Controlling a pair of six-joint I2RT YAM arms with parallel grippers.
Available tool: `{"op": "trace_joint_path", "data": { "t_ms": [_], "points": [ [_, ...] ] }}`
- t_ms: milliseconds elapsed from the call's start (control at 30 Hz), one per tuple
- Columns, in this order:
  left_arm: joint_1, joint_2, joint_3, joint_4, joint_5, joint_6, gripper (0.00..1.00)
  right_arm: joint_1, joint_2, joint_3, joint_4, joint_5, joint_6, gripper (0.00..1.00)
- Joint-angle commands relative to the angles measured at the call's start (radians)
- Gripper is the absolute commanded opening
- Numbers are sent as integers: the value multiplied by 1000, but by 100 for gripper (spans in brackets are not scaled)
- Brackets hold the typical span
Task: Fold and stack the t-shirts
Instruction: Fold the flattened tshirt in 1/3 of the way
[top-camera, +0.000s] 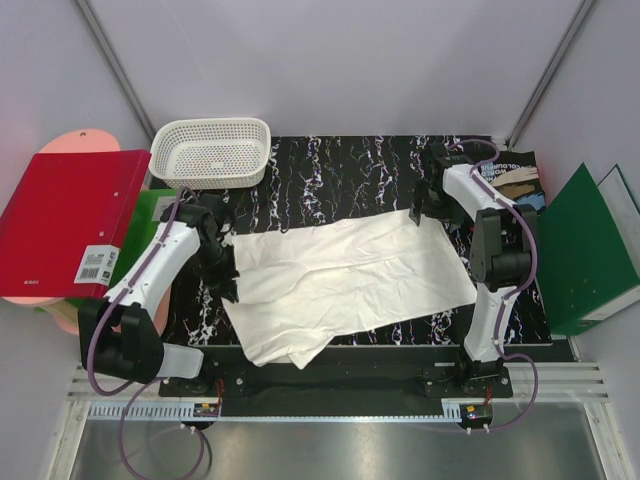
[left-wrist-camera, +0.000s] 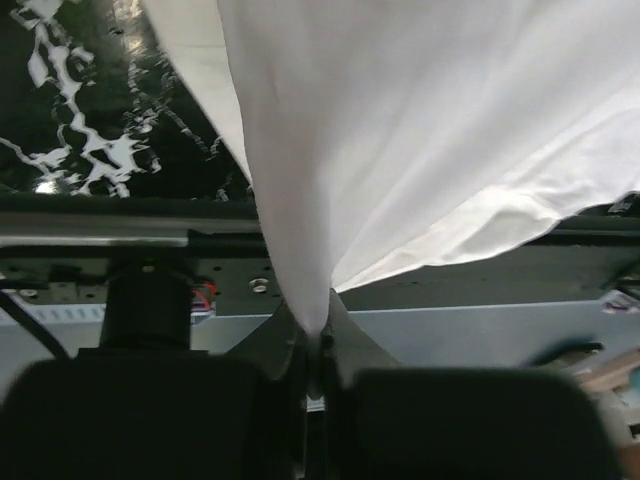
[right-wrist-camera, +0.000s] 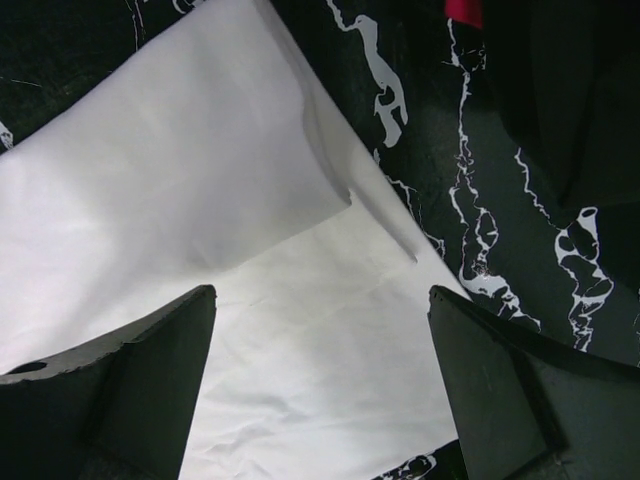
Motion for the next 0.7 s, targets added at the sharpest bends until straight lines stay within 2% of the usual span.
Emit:
{"op": "trace_joint_path", "data": {
  "t_ms": [0,33,133,200,367,400,433,467,500,567,667],
  "points": [
    [8,-55,-85,-137,-107,-16,78,13,17,24,11,-23,1,94],
    [8,-56,-93,-133,-85,-2,99,17,20,32,11,-24,3,94],
    [8,-65,-95,-123,-10,4,99,19,32,50,9,-26,0,94],
    [8,-91,-44,-117,12,-5,99,19,40,64,8,-26,1,93],
    [8,-101,127,-56,-71,-11,99,22,58,92,9,-23,8,93],
    [6,-87,138,-6,-92,-8,94,22,61,104,8,-23,9,93],
    [8,-67,135,31,-91,10,74,22,67,110,8,-30,9,86],
    [6,-12,134,63,-91,16,5,22,79,118,20,-47,1,77],
    [9,28,140,96,-108,19,0,22,84,129,29,-102,-24,54],
    [6,161,155,137,-99,56,0,22,98,141,40,-130,-29,0],
    [6,337,206,153,-136,88,0,24,107,173,44,-161,-40,0]
  ]
}}
